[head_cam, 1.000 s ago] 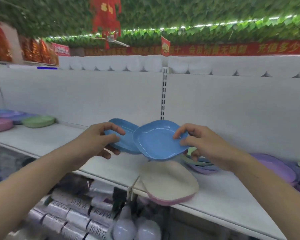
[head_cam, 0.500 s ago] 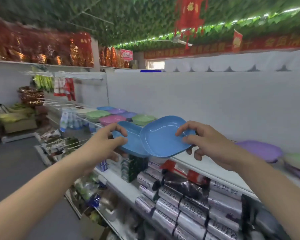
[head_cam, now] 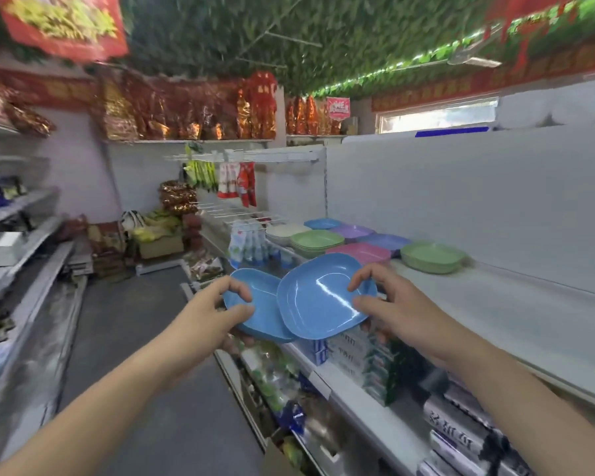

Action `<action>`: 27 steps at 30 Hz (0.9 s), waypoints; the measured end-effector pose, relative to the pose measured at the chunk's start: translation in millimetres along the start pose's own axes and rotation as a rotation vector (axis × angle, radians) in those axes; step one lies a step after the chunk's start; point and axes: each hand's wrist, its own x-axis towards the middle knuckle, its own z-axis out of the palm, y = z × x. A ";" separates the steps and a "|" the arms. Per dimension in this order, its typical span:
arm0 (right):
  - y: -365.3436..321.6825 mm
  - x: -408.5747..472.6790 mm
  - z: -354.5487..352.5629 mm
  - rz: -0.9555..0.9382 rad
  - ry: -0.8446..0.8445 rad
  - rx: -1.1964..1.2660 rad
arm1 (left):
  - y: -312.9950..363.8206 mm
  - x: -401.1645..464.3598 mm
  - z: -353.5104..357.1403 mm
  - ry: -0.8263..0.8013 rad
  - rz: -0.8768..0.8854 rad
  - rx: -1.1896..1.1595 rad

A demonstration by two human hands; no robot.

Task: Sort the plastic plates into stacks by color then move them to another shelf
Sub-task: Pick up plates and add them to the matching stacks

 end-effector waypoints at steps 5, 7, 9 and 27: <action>30.3 91.7 28.5 0.000 0.010 0.061 | -28.4 84.8 -27.9 0.024 -0.044 0.054; 40.4 130.3 34.6 0.028 0.029 0.084 | -31.5 121.5 -38.0 0.020 -0.054 0.076; 49.7 166.6 41.7 0.060 0.071 0.116 | -33.7 156.6 -49.8 0.017 -0.045 0.106; 55.9 328.2 113.8 0.229 0.555 -0.062 | -104.1 374.7 -197.8 -0.230 0.101 0.021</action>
